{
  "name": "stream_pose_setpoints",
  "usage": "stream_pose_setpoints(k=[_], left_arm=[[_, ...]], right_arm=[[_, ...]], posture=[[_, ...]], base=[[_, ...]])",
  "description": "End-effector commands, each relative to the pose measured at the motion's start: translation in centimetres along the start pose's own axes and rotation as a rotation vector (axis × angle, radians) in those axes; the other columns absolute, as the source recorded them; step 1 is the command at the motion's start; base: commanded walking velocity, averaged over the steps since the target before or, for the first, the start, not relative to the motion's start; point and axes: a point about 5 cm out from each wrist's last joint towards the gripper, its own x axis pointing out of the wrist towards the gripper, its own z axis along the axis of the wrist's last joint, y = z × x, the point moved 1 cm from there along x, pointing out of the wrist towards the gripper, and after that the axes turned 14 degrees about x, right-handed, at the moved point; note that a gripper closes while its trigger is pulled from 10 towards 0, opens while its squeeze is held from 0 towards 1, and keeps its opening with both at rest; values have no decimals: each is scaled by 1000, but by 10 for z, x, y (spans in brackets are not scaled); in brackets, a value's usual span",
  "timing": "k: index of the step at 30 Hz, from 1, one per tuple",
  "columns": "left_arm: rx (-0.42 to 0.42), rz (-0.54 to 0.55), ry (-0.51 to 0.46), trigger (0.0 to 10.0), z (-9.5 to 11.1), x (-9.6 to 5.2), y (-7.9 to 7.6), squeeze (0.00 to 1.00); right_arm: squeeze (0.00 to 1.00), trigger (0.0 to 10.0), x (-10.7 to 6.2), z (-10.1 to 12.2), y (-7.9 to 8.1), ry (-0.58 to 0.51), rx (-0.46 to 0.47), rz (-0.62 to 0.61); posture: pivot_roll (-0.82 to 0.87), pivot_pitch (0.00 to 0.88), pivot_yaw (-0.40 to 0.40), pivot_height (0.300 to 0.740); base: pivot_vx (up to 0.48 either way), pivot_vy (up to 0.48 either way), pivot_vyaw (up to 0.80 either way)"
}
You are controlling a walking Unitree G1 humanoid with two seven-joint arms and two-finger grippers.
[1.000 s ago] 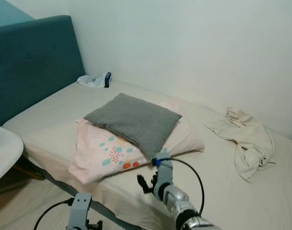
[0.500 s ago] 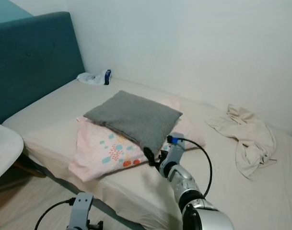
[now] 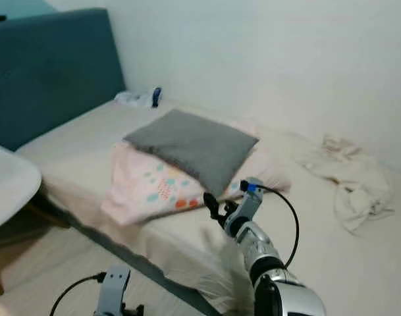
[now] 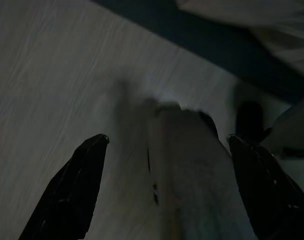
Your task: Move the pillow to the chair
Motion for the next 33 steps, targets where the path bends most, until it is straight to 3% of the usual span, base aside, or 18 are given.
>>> stream_pose_setpoints(k=[1,8,16,24,27,28,33], left_arm=[[12,-9,12,10000,-2,0,-1,0],[19,-12,13,10000,-4,-1,-1,0],[14,-2,14,10000,-9,-2,1,0],[19,11,-1,10000,-20,-7,7,0],[23,13,-2,10000,-23,-8,8,0],[27,18,2,10000,-30,-11,11,0],[26,29,8,10000,-40,-15,16,0]], right_arm=[[0,10000,1,4,2,-24,3,12],[0,10000,3,7,4,-15,-21,14],[0,10000,1,30,-1,-96,12,-10],[0,10000,1,75,8,-232,35,38],[0,10000,1,86,11,-268,37,55],[0,10000,-1,104,15,-341,49,60],[0,10000,-7,125,12,-431,59,16]], posture=[[18,0,-48,610],[23,0,-44,605],[36,0,-29,560],[79,6,-9,515],[89,22,-6,515],[107,49,0,515],[133,92,11,515]], base=[[0,0,0],[0,0,0],[0,0,0],[0,0,0],[0,0,0],[0,0,0],[0,0,0]])
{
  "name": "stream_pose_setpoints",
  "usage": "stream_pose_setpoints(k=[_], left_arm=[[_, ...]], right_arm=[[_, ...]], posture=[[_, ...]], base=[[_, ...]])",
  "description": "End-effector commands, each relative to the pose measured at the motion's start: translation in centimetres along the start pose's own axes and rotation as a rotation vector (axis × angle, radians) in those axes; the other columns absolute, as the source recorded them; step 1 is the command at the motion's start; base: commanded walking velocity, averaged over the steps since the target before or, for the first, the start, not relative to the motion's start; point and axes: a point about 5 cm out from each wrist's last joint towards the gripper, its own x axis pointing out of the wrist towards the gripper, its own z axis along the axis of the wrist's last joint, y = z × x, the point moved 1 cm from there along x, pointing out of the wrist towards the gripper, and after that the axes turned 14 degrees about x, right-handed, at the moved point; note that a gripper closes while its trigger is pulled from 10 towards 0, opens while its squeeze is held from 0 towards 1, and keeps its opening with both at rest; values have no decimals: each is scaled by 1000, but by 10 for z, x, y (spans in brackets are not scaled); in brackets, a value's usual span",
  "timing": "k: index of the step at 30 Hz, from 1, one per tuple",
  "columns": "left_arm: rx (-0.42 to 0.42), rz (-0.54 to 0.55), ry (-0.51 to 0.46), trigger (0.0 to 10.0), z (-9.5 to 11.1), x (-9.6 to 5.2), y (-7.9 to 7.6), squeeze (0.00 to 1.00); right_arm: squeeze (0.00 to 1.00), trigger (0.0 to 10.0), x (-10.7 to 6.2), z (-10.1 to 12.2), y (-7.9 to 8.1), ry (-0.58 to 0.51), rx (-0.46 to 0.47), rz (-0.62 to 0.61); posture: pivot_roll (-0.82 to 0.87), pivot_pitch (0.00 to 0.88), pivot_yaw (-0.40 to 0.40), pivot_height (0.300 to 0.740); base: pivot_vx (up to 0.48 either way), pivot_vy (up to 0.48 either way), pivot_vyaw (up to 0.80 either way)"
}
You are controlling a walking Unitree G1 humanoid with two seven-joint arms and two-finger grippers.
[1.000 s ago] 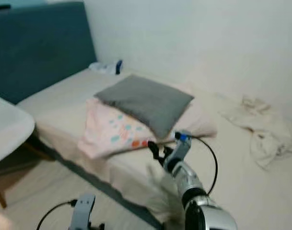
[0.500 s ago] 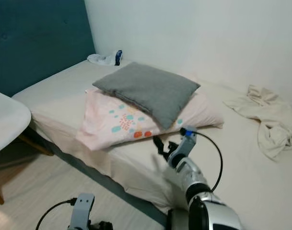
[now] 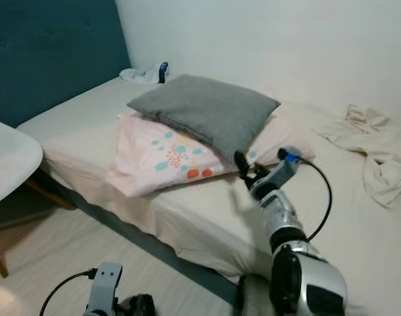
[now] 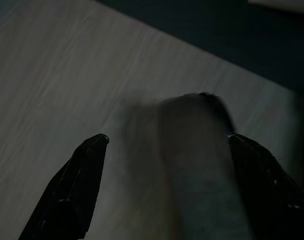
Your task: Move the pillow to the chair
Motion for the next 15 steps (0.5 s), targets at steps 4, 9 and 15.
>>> stream_pose_setpoints(k=[4,9,15], left_arm=[[5,-18,90,10000,-38,-15,2,0],[9,-2,69,10000,-44,-20,9,0],[37,11,25,10000,-57,-33,18,0]], right_arm=[[0,10000,3,28,-1,-106,-19,-66],[0,10000,4,27,0,-97,-20,-61],[0,10000,9,34,10,-113,12,-12]], posture=[[158,141,22,515],[182,195,35,515],[220,273,68,515]], base=[[0,0,0],[0,0,0],[0,0,0]])
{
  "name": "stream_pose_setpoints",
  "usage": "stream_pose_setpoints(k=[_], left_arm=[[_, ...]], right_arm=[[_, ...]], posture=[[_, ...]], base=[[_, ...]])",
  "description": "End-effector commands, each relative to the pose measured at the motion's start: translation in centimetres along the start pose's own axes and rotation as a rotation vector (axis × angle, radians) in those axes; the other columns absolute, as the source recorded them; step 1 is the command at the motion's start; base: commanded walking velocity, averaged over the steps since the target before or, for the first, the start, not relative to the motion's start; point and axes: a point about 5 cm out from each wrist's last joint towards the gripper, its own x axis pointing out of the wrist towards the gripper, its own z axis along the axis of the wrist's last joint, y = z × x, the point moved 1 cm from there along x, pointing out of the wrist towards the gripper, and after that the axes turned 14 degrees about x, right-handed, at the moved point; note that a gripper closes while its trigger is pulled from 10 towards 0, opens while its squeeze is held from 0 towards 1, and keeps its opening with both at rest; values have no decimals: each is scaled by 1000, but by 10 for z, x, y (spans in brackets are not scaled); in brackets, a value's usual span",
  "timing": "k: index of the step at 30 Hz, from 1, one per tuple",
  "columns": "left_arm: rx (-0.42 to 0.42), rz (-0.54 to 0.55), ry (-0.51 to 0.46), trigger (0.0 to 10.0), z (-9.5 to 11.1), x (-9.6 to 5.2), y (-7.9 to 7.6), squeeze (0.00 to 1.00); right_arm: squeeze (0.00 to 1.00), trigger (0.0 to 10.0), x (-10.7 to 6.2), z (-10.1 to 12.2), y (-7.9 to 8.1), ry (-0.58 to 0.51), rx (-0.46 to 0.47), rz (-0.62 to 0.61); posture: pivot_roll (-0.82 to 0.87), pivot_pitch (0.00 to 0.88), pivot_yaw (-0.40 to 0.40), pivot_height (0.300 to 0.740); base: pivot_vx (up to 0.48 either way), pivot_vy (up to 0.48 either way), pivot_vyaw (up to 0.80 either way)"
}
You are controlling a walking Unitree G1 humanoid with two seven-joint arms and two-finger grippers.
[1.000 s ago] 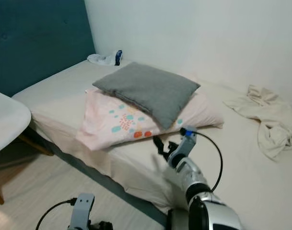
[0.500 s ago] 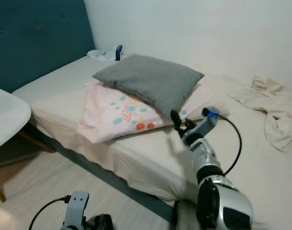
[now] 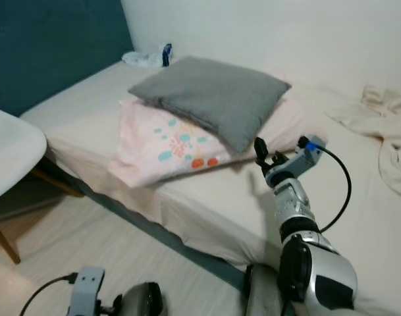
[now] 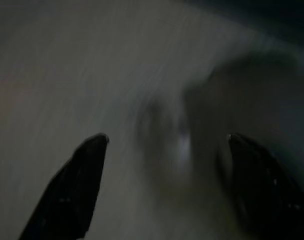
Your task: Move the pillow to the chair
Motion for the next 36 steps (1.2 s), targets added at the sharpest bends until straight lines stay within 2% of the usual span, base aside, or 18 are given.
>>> stream_pose_setpoints(k=[1,3,5,8,12,17,19,22,24,27,29,30,31,32,33,34,35,36], left_arm=[[19,-52,76,10000,-32,-19,-8,0],[19,-52,76,10000,-32,-19,-8,0],[53,-57,58,10000,-42,-32,-4,0],[67,-57,47,10000,-47,-40,1,0],[74,-56,41,10000,-48,-43,3,0],[89,-57,21,10000,-49,-50,9,0],[89,-59,21,10000,-49,-51,8,0],[87,-65,19,10000,-48,-51,5,0],[82,-71,19,10000,-47,-51,1,0],[78,-78,25,10000,-46,-50,-4,0],[74,-82,30,10000,-46,-49,-6,0],[74,-82,30,10000,-46,-49,-6,0],[72,-87,36,10000,-46,-48,-8,0],[72,-90,39,10000,-46,-47,-8,0],[72,-90,39,10000,-46,-47,-8,0],[72,-93,44,10000,-47,-47,-9,0],[72,-93,44,10000,-47,-47,-9,0],[73,-98,50,10000,-47,-47,-10,0]], right_arm=[[0,10000,4,2,9,-12,46,43],[0,10000,4,2,9,-12,46,43],[0,10000,9,8,20,-30,77,100],[0,10000,13,11,28,-38,98,137],[0,10000,14,12,33,-39,111,175],[0,10000,21,19,63,-48,152,375],[0,10000,21,20,69,-45,153,415],[0,10000,21,19,75,-29,140,466],[0,10000,20,13,79,18,95,510],[0,10000,14,-7,75,147,-59,534],[0,10000,5,-22,68,249,-124,564],[0,10000,5,-22,68,249,-124,564],[0,10000,-5,-27,66,291,-129,634],[0,10000,-9,-27,68,288,-118,677],[0,10000,-9,-27,68,288,-118,677],[0,10000,-13,-22,72,263,-89,724],[0,10000,-13,-22,72,263,-89,724],[0,10000,-13,-15,74,216,-65,737]], posture=[[238,312,87,515],[238,312,87,515],[258,355,107,515],[271,375,119,515],[285,388,127,515],[290,402,131,515],[287,401,129,515],[283,400,128,515],[271,389,115,515],[265,382,109,515],[253,372,104,515],[253,372,104,515],[247,367,105,515],[243,366,106,515],[243,366,106,515],[239,364,108,515],[239,364,108,515],[234,360,111,515]], base=[[0,0,0],[0,0,0],[0,0,0],[0,0,0],[0,0,0],[0,0,0],[0,0,0],[0,0,0],[0,0,0],[0,0,0],[0,0,0],[0,0,0],[0,0,0],[0,0,0],[0,0,0],[0,0,0],[0,0,0],[0,0,0]])
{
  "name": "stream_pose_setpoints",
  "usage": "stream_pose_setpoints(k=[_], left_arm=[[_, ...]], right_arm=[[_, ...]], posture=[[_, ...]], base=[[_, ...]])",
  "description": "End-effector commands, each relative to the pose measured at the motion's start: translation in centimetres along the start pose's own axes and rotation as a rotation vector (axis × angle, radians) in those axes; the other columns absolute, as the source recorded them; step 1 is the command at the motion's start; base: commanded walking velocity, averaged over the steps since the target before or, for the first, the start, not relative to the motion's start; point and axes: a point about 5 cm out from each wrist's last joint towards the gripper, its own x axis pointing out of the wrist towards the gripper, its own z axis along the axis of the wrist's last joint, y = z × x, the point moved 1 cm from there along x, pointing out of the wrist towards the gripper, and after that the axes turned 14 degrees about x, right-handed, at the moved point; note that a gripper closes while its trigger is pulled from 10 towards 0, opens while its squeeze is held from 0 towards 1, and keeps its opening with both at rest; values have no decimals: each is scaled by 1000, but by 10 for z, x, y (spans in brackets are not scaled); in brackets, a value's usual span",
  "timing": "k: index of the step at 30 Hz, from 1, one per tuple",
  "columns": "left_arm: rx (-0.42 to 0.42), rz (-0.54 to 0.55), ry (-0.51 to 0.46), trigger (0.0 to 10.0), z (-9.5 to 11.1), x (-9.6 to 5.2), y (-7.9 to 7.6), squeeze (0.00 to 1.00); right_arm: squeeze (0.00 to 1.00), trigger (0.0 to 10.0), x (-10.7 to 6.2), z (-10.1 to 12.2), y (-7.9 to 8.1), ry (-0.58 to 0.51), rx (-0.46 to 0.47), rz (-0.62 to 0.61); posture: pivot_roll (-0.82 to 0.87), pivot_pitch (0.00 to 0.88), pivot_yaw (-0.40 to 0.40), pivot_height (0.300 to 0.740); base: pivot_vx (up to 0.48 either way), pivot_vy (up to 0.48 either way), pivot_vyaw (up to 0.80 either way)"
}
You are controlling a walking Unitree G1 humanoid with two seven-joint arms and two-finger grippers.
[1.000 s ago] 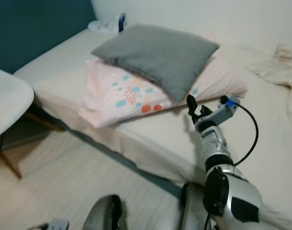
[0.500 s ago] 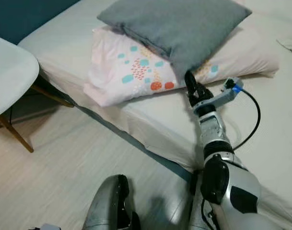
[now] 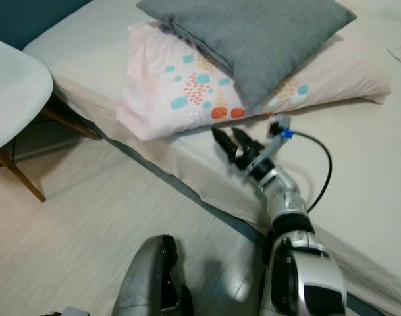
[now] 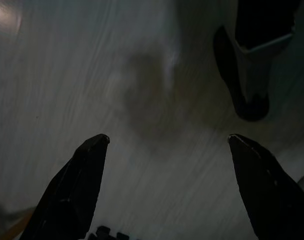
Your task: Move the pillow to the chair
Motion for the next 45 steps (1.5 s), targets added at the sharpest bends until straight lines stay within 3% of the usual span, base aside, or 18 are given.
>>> stream_pose_setpoints(k=[1,5,6,9,12,17,25,32,37,38,39,45], left_arm=[[-12,-26,71,10000,-16,-7,-7,0],[-5,-36,86,10000,-18,-7,-8,0],[0,-41,95,10000,-20,-8,-8,0],[2,-42,96,10000,-20,-8,-7,0],[5,-40,91,10000,-19,-9,-4,0],[9,-40,74,10000,-15,-8,-3,0],[14,-44,55,10000,-12,-9,-4,0],[12,-37,76,10000,-19,-16,-3,0],[11,-35,82,10000,-21,-18,-3,0],[10,-35,83,10000,-21,-18,-3,0],[9,-35,85,10000,-21,-18,-3,0],[9,-35,86,10000,-21,-17,-3,0]], right_arm=[[0,10000,2,10,5,-60,6,30],[0,10000,3,23,0,-138,8,-13],[0,10000,0,42,-7,-249,34,-76],[0,10000,-1,50,-9,-299,54,-97],[0,10000,-6,67,-18,-381,77,-206],[0,10000,-4,77,-20,-409,76,-251],[0,10000,20,97,-6,-423,94,-167],[0,10000,32,118,5,-478,96,-141],[0,10000,35,122,7,-480,95,-147],[0,7843,37,121,7,-470,82,-153],[0,0,39,119,7,-457,70,-170],[0,0,41,116,7,-444,64,-191]], posture=[[232,360,113,515],[234,356,121,515],[238,352,127,515],[242,353,129,515],[247,356,133,515],[248,361,137,515],[267,371,138,515],[281,371,132,515],[281,372,130,515],[281,372,130,515],[279,372,128,515],[274,370,128,515]], base=[[0,0,0],[0,0,0],[0,0,0],[0,0,0],[0,0,0],[0,0,0],[0,0,0],[0,0,0],[0,0,0],[0,0,0],[0,0,0],[0,0,0]])
